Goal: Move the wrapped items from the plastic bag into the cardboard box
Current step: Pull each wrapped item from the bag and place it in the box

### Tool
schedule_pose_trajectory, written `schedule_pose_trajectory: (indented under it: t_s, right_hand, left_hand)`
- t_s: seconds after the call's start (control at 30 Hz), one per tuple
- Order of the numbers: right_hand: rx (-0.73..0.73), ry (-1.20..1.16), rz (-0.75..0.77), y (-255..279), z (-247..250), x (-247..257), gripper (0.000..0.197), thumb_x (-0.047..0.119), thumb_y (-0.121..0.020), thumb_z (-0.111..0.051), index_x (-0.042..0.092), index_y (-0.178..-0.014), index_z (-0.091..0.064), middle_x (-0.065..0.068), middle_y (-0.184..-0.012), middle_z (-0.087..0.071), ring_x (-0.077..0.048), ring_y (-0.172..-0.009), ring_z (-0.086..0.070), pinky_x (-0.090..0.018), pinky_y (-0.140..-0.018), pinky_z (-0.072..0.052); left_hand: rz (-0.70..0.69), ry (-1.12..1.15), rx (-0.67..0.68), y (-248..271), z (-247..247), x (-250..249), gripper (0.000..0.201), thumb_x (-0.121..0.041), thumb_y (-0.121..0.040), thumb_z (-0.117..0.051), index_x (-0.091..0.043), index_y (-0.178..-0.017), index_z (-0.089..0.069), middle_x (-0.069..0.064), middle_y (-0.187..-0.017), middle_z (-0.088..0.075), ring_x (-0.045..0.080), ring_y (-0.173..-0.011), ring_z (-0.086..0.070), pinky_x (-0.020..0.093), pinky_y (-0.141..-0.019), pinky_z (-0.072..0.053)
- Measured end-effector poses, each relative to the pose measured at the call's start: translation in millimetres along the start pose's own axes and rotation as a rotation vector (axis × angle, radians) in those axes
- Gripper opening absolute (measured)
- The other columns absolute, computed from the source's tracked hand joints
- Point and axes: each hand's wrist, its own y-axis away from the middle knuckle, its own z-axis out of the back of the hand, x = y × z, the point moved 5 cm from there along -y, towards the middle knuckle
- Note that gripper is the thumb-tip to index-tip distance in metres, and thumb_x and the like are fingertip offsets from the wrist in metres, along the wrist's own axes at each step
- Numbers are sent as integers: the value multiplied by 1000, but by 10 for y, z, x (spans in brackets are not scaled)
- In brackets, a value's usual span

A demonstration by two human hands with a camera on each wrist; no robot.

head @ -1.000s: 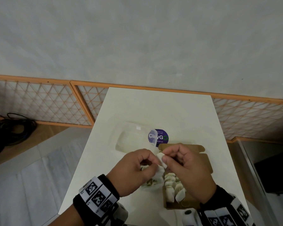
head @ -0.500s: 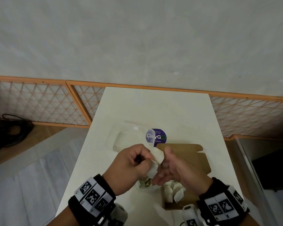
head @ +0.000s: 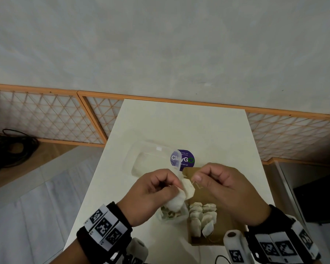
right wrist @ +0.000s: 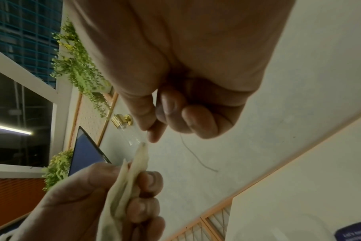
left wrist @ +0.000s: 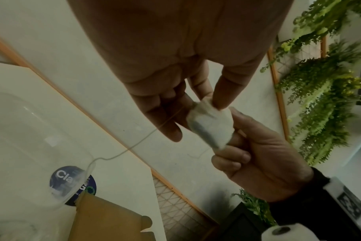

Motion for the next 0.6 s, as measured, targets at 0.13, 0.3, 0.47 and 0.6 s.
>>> schedule_pose_trajectory:
  t_s: [0.13,0.3,0.47,0.6]
  right_hand:
    - [-19,-2,46,12,-13,119,24,37,-98,-63,17,-91,-74,-20,-77,-65,-44,-74,-57,-53,-67,-49]
    - [-33,-32,63,30,-52,170,24,33,-101,-62,15,-92,-74,-16,-75,-67,-43,-71,-57,-51,-63,-49]
    - [-61,-31,73,-2,1,144,23,27,-99,-62,8,-88,-70,-15,-66,-55,-15,-57,-43,-26,-52,-39]
    - [-50,-14,70,-14,-15,143,23,29,-98,-62,12,-87,-70,-14,-67,-57,-16,-58,-44,-27,-55,-40]
  left_hand:
    - [-54,2,37,2,-106,-39,16,-18,-92,-68,-5,-99,-72,33,-99,-65,50,-79,-58,45,-75,-48]
    - [-91,-8,-34,-22,-150,-65,10,-25,-90,-72,-16,-95,-73,36,-87,-58,45,-70,-54,55,-66,-47]
    - [-70,22,-27,-20,-158,-25,39,-17,-91,-72,-31,-127,-63,27,-84,-63,32,-76,-61,44,-78,-53]
    - [-72,-59,6,-12,-166,-40,22,-19,-95,-70,-21,-116,-73,23,-87,-69,47,-84,-64,56,-80,-55]
